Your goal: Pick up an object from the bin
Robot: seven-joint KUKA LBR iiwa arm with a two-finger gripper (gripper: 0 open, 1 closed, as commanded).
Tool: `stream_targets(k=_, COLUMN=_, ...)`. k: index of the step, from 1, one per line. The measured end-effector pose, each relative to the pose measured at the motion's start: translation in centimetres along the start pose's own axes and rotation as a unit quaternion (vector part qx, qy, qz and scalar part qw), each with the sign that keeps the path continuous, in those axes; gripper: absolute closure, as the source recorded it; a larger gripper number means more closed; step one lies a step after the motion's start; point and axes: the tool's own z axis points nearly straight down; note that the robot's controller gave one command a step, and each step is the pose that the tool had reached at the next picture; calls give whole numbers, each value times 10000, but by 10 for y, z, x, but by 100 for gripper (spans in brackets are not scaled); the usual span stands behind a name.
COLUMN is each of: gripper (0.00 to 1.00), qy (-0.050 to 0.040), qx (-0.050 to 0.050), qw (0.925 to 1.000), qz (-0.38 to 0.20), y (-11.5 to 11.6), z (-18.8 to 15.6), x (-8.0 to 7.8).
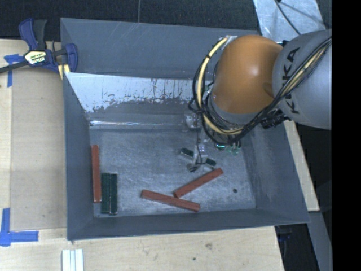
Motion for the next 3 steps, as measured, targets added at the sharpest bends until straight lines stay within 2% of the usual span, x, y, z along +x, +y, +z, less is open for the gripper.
stream_targets(k=1, gripper=0, qy=-76, qx=-9, qw=9998, qz=-163, y=-33, z=123, x=27)
stream_targets(k=2, gripper=0, qy=-54, qx=5, qw=9995, qz=-301, y=-59, z=122, x=69)
stream_targets(k=3, gripper=100, qy=-59, qx=1, qw=9995, qz=-302, y=-58, z=122, x=68)
